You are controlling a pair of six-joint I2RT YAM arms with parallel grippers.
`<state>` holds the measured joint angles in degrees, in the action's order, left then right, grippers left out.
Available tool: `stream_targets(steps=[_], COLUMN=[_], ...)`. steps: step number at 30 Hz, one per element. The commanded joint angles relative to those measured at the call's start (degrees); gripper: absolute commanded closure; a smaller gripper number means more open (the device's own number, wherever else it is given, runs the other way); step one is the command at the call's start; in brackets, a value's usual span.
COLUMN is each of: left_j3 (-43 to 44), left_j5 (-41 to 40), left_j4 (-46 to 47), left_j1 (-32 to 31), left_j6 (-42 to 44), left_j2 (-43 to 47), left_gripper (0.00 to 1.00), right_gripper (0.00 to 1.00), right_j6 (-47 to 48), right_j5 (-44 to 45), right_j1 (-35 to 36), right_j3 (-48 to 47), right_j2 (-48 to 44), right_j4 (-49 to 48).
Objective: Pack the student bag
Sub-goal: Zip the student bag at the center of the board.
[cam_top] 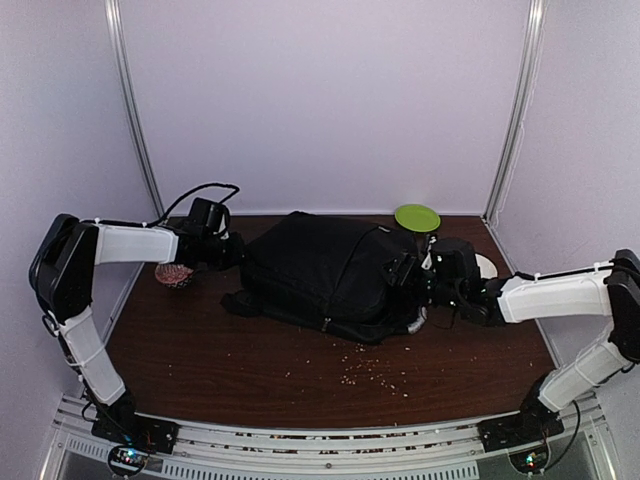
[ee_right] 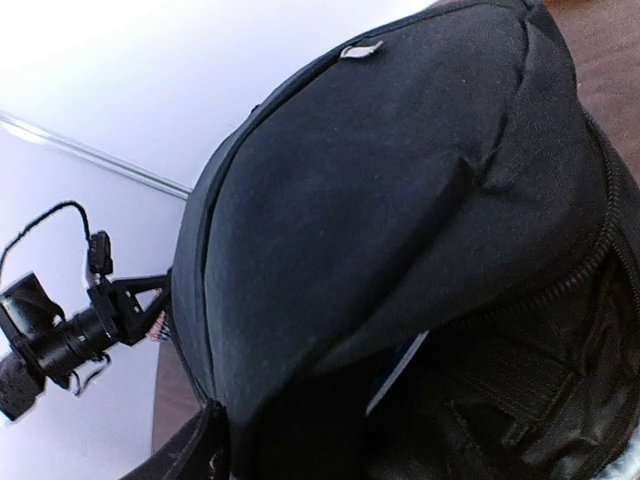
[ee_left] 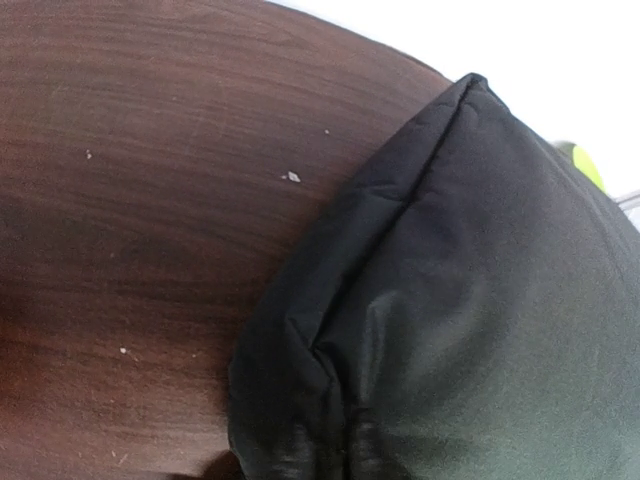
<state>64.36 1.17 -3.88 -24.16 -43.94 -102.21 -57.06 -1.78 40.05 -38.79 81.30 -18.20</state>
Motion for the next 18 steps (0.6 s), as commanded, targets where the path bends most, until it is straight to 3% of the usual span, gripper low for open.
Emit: stream_targets(steps=[1,7,10,18], left_j3=[-2.6,-9.3,-13.2,-26.6], left_j5=[-1.4,-4.0,-5.5,-10.0], left_j4=[2.9,6.9,7.9,11.2], left_j1=[-0.2,-0.1,-0.2,-5.0], left_j6=[0.5,-2.4,-4.4,-15.3], left_j2=[-0.3,4.6,7.9,17.0], left_gripper=[1.0,1.0,1.0,1.0], right_gripper=[0.42,0.84,0.98,1.0], right_j6=[4.3,11.1,15.5,27.5], right_j5=[-4.5,-6.5,-6.3,-5.4], right_j1=[-2.0,-4.2,-4.8,-4.9], right_j3=[-4.5,-11.6,-16.2,-33.1], right_j2=[1.9,4.8,6.8,16.6], right_j4=[3.3,12.4,17.2,31.9])
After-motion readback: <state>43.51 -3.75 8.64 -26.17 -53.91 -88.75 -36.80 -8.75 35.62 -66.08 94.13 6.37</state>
